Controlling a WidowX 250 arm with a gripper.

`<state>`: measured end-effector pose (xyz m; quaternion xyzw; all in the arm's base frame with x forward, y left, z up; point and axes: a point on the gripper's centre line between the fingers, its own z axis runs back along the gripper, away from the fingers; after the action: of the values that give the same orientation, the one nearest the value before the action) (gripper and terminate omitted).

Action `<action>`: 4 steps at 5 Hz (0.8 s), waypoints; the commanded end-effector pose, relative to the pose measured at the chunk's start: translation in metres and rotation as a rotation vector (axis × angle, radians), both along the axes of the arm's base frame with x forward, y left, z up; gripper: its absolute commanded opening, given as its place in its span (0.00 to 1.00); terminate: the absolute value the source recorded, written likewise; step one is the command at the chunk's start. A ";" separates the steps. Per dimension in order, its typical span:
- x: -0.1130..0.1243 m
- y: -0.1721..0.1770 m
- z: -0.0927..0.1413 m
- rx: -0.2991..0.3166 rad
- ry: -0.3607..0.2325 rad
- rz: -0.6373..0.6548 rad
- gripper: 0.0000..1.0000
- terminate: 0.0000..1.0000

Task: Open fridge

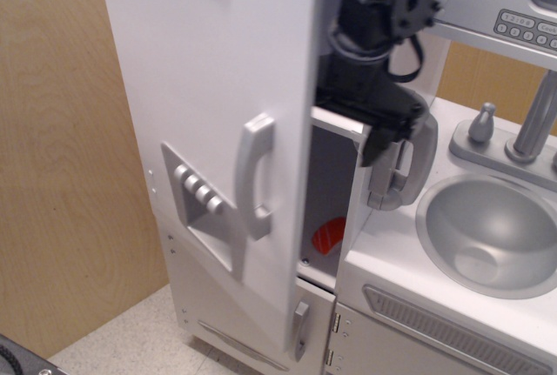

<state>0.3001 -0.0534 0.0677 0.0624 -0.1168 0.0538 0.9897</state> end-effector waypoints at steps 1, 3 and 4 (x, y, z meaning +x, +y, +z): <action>-0.052 0.022 0.014 0.030 -0.022 -0.110 1.00 0.00; -0.108 0.072 0.012 0.075 0.035 -0.116 1.00 0.00; -0.097 0.103 0.013 0.096 0.061 -0.024 1.00 0.00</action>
<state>0.1987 0.0479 0.0611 0.1106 -0.0709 0.0399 0.9905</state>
